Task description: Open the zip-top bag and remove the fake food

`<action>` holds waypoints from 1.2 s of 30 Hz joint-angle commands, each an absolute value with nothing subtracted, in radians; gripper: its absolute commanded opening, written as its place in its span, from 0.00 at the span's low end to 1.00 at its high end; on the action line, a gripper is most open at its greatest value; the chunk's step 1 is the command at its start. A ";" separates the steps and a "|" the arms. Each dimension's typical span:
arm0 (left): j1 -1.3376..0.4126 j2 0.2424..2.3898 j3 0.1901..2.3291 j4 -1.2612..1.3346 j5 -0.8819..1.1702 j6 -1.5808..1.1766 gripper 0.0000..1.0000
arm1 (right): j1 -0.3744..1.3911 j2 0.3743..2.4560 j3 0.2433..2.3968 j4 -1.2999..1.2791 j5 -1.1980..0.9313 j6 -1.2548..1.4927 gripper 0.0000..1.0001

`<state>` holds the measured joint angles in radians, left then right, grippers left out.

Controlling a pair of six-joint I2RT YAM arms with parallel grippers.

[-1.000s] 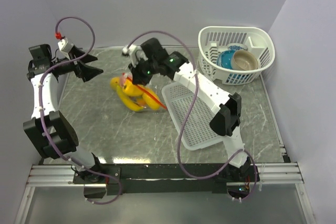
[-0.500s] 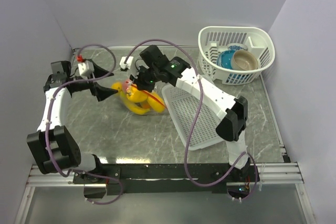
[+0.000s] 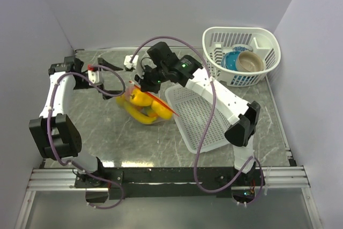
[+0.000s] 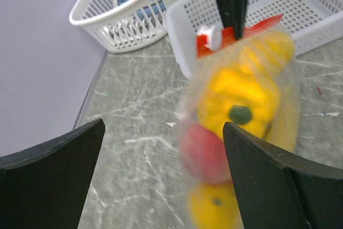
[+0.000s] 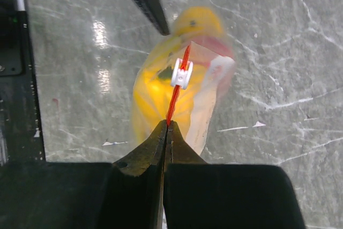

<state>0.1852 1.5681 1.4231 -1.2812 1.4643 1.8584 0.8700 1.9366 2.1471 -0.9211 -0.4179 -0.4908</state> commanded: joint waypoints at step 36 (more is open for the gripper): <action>0.121 1.440 1.371 -0.951 1.695 1.167 0.99 | 0.884 1.727 1.913 -0.523 -0.308 -0.468 0.00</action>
<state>0.1268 1.4254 1.3483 -0.9501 1.4696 1.0931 0.8745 1.7950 1.9053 -0.6140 -0.2813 -0.4862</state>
